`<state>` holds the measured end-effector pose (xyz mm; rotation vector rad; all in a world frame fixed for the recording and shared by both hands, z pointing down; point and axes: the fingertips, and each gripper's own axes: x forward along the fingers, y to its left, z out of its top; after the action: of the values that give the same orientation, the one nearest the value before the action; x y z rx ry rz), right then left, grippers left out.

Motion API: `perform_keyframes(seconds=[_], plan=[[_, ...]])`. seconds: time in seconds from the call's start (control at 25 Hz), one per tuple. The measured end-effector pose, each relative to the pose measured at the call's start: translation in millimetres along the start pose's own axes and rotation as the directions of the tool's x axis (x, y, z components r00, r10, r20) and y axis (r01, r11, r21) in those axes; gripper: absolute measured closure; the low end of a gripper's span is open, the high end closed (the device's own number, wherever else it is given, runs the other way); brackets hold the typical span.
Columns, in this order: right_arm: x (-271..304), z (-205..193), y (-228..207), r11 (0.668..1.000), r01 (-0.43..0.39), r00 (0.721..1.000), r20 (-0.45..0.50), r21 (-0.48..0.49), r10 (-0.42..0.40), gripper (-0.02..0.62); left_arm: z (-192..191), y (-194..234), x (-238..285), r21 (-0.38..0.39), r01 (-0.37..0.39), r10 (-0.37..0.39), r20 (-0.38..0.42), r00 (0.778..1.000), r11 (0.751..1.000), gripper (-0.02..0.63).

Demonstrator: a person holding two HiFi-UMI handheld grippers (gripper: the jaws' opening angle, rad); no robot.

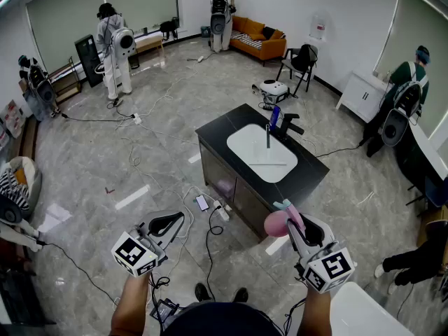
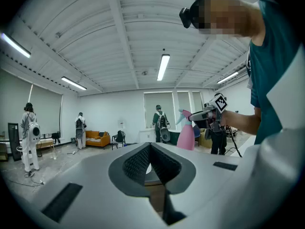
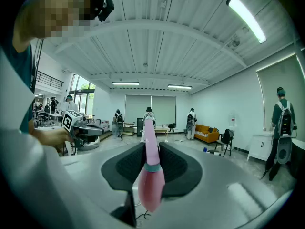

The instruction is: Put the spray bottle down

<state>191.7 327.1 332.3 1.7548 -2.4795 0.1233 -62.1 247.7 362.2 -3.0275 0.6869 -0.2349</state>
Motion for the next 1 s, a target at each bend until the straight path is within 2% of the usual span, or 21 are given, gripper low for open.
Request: perform_keyframes(seconds=[0.44,0.76,1.0], plan=[[30,-5,27,1.000,0.022,1.000,-0.005,0.009,-0.022,0.492,-17,34,-23,-0.007,0.019,-0.019,-0.005,1.000,1.000,0.601],[61,-4,51,0.998,0.030,1.000,-0.001,0.058,-0.030,0.486,-22,63,-43,-0.009,0.038,-0.038,0.019,0.999,0.999,0.601],[87,-1,47,0.997,0.022,1.000,-0.005,0.072,-0.022,0.486,-21,77,-35,-0.013,0.052,-0.052,0.016,0.999,0.999,0.601]])
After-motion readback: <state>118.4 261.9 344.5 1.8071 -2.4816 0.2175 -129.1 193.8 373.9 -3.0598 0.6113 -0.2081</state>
